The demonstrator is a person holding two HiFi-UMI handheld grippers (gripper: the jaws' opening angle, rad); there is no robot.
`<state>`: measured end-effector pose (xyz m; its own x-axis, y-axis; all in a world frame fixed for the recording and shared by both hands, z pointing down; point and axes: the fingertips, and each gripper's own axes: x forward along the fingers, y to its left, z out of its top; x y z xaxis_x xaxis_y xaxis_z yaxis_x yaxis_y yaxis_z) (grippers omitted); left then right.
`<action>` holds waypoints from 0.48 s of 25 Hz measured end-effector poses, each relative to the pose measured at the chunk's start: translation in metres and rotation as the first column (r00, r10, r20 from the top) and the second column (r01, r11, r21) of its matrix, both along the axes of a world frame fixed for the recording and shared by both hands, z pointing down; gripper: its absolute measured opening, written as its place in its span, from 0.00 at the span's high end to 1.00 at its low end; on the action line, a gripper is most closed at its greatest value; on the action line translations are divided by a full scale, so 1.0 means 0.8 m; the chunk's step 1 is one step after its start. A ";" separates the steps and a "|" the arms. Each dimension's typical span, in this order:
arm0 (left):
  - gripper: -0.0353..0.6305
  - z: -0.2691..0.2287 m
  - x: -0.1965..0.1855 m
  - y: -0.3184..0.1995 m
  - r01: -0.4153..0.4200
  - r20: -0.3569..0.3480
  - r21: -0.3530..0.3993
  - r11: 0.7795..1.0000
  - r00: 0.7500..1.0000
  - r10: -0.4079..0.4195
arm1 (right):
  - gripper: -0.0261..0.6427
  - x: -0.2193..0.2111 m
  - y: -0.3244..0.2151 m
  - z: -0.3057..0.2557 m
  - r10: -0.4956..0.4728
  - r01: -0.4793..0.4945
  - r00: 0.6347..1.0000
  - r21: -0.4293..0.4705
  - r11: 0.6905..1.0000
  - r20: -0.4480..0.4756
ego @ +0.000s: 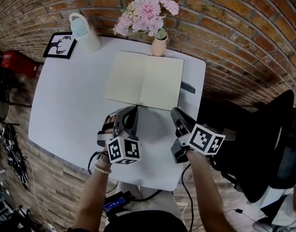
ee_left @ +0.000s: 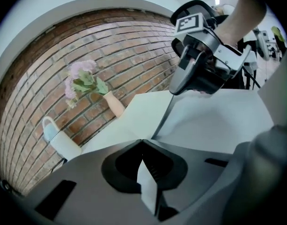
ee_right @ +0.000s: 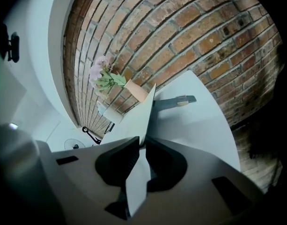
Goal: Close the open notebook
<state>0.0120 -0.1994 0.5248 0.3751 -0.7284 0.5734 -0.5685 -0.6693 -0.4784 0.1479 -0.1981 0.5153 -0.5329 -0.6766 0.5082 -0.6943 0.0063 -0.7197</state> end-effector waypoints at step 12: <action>0.92 -0.076 -0.070 0.021 0.205 -0.222 -0.010 0.979 0.954 -0.202 | 0.88 -0.034 -0.009 -0.062 -0.064 0.077 0.993 0.140 0.987 -0.095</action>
